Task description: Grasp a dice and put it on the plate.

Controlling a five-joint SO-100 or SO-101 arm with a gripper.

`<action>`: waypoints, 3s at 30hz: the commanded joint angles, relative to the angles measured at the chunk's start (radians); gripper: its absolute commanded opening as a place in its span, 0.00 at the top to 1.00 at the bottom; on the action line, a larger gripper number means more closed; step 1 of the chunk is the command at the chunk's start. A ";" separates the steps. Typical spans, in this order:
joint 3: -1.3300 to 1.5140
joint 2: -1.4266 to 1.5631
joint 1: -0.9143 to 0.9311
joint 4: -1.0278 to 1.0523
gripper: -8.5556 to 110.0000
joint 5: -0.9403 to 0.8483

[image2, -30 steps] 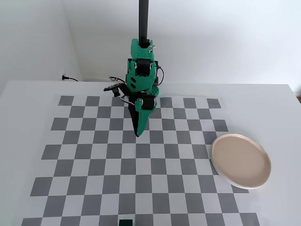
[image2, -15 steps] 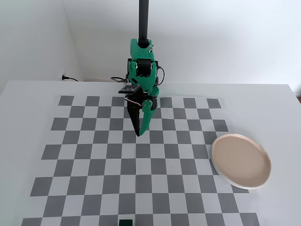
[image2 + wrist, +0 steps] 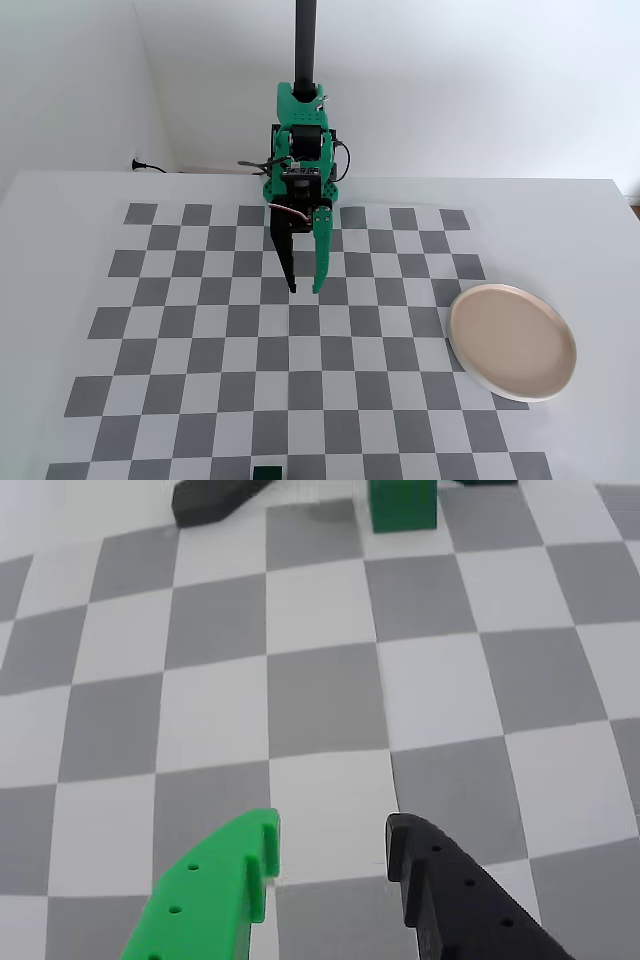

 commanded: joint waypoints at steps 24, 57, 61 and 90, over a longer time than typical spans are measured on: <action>-0.354 -0.560 0.034 -0.321 0.78 -0.017; -1.259 -1.726 0.094 -0.440 0.75 -0.029; -1.353 -1.813 0.103 -0.422 0.75 -0.021; -1.559 -2.120 0.112 -0.443 0.75 -0.051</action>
